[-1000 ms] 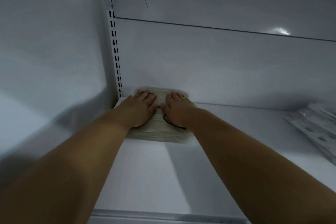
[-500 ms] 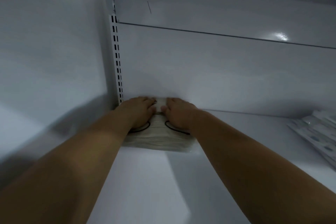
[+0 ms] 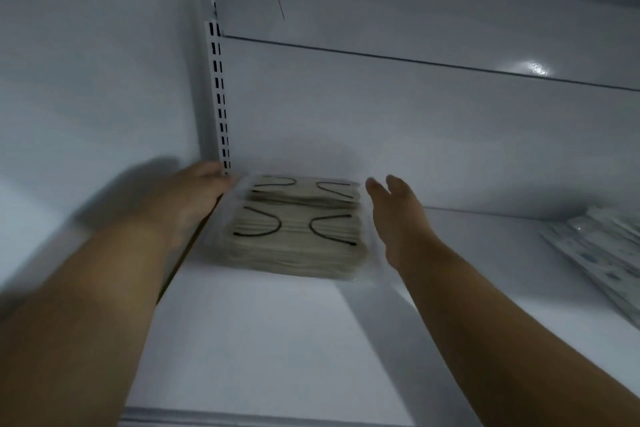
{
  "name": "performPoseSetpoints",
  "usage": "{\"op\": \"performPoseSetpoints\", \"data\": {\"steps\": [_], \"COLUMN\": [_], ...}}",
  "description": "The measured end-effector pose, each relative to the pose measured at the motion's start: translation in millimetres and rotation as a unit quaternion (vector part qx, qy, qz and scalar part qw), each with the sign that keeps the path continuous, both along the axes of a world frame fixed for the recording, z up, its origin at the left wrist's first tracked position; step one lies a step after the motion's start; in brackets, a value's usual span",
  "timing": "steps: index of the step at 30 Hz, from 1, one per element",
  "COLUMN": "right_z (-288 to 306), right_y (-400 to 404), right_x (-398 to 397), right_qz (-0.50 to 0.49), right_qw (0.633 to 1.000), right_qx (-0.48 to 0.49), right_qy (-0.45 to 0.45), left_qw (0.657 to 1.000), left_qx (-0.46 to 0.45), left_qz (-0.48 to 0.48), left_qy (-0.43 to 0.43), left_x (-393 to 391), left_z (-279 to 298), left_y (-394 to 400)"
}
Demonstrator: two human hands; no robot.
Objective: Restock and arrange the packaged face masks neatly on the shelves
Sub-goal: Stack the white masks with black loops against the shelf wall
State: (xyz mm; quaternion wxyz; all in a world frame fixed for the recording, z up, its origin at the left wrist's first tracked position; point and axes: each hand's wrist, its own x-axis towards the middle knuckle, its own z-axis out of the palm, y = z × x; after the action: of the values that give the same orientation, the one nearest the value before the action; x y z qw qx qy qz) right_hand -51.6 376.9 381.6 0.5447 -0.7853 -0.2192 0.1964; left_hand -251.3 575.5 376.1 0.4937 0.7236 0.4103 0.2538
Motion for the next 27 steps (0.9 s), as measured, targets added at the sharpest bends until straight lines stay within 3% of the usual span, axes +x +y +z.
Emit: {"op": "performPoseSetpoints", "data": {"steps": [2, 5, 10, 13, 16, 21, 27], "right_z": [-15.1, -30.7, -38.9, -44.3, -38.7, -30.0, -32.8], "right_y": [-10.9, -13.1, -5.8, -9.6, -15.4, -14.8, -8.3], "right_x": [-11.2, -21.2, -25.2, -25.2, -27.5, -32.1, -34.9], "right_qz": [-0.021, -0.034, -0.013, 0.003, 0.007, 0.032, 0.009], "right_qw": [0.993, 0.987, 0.998, 0.998, 0.992, 0.992, 1.0], "right_qx": [0.038, 0.03, 0.013, -0.037, -0.093, -0.094, -0.024], "right_qy": [0.107, 0.153, 0.063, -0.044, -0.09, -0.08, -0.015], "left_qw": [0.998, 0.991, 0.986, 0.998, 0.999, 0.997, 0.999], "left_qx": [-0.047, -0.094, -0.084, -0.016, 0.053, 0.069, 0.034], "left_qz": [0.005, 0.03, 0.045, 0.024, 0.0, 0.006, 0.022], "left_qy": [-0.03, -0.092, -0.136, -0.064, 0.013, 0.042, -0.001], "left_x": [-11.1, -14.7, -7.7, -7.3, -5.2, -2.3, 2.3], "left_z": [-19.8, -36.7, -46.8, -49.4, -45.0, -40.6, -45.6], "left_y": [-16.6, -36.8, -47.4, -54.5, -57.2, -57.9, -53.8]}}
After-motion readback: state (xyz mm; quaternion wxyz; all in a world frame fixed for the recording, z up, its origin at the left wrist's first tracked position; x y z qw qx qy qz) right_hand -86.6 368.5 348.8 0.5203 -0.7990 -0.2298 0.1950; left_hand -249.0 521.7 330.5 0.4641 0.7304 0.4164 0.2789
